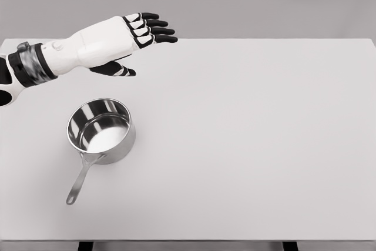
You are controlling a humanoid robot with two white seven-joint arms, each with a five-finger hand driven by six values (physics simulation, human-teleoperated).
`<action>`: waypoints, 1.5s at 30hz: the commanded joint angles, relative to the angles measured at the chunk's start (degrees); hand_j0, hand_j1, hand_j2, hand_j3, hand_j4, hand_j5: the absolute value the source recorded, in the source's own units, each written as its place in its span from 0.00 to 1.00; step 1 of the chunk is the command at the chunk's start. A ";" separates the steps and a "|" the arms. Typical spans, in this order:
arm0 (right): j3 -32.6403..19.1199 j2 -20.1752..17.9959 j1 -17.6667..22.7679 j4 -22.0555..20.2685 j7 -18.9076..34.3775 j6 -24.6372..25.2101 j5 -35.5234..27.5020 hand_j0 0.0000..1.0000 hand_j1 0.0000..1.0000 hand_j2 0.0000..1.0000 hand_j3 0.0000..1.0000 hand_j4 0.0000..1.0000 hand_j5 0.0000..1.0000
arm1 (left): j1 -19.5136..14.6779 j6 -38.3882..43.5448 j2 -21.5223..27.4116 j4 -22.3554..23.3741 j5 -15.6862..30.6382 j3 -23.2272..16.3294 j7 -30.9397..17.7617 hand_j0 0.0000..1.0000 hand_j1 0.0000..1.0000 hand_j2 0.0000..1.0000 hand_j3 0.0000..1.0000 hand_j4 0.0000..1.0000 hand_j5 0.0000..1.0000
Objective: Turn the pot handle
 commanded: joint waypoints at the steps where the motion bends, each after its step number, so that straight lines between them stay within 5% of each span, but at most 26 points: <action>1: 0.44 0.00 0.00 0.01 -0.24 -0.14 0.07 1.00 1.00 1.00 1.00 1.00 1.00 | 0.00 0.04 0.05 0.05 0.37 0.06 -0.05 1.00 1.00 1.00 1.00 1.00 1.00; 6: -0.16 0.00 0.00 0.01 0.11 0.12 -0.02 1.00 1.00 1.00 1.00 1.00 1.00 | 1.14 0.04 -0.04 -0.56 -0.06 -0.12 0.47 1.00 1.00 1.00 1.00 1.00 1.00; 10: 0.19 0.00 0.00 0.01 0.11 0.12 0.07 1.00 1.00 1.00 1.00 1.00 1.00 | 2.64 0.04 -0.04 -1.27 -2.35 -1.00 9.09 1.00 1.00 1.00 1.00 1.00 1.00; 24: -0.16 0.00 0.00 -0.08 0.20 0.03 0.07 1.00 1.00 1.00 1.00 1.00 1.00 | 11.34 0.04 -0.56 -5.05 -6.31 -2.05 6.98 1.00 1.00 1.00 1.00 1.00 1.00; 37: 0.10 0.00 0.00 0.01 0.20 0.21 -0.02 1.00 1.00 1.00 1.00 1.00 1.00 | 12.83 0.04 6.47 -8.65 -5.25 -1.96 7.24 1.00 1.00 1.00 1.00 1.00 1.00; 45: 0.01 0.00 0.00 0.01 0.20 0.21 0.07 1.00 1.00 1.00 1.00 1.00 1.00 | 13.45 0.04 6.55 -9.00 -5.16 -1.96 7.15 1.00 1.00 1.00 1.00 1.00 1.00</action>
